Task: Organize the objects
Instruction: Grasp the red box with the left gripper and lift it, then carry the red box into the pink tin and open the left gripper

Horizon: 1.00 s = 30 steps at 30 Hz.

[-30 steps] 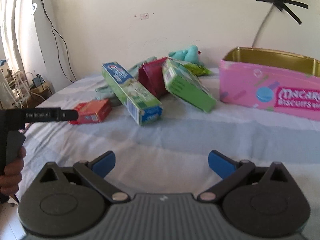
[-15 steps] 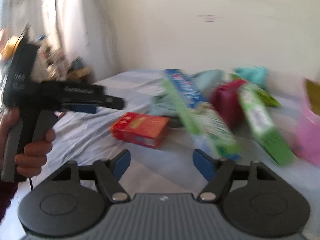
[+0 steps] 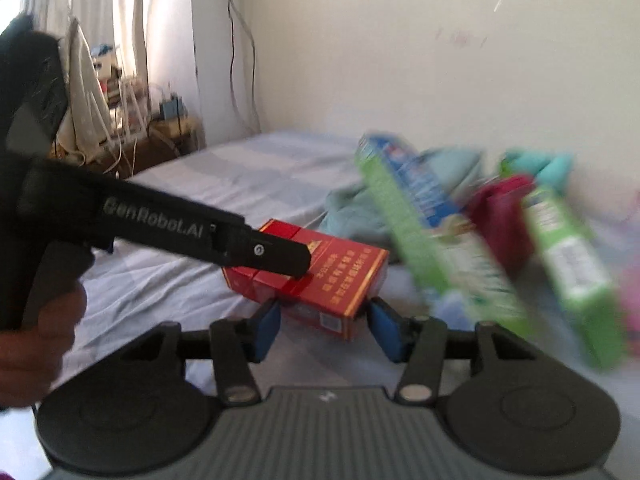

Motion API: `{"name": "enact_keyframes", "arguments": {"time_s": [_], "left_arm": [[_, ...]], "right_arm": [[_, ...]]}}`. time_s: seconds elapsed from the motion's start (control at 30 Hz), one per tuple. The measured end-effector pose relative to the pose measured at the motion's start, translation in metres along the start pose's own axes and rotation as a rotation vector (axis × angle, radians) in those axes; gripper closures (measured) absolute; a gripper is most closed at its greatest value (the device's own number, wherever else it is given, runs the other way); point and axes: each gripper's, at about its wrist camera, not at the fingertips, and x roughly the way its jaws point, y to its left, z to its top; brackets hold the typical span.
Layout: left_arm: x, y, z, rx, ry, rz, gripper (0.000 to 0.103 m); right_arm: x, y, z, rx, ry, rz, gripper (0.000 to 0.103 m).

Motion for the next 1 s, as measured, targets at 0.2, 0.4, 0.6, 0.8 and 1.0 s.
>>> {"name": "enact_keyframes", "arguments": {"time_s": [0.2,0.4,0.6,0.8,1.0], "left_arm": [[0.027,-0.096,0.019,0.185,-0.048,-0.112,0.050],[0.091,-0.204,0.038,0.339,-0.067,-0.258,0.050],[0.156,-0.271,0.039,0.426,-0.015,-0.305,0.049],[0.189,-0.287,0.042,0.366,0.065,-0.323,0.048],[0.184,-0.280,0.030,0.343,0.048,-0.262,0.048]], "right_arm": [[-0.066,-0.053,-0.015,0.033,-0.160,-0.251,0.053],[-0.108,-0.140,-0.028,0.132,-0.212,-0.472,0.051],[-0.119,-0.220,-0.046,0.228,-0.163,-0.569,0.047],[-0.120,-0.248,-0.065,0.308,-0.204,-0.591,0.030],[-0.125,-0.239,-0.075,0.311,-0.273,-0.576,0.024]]}}
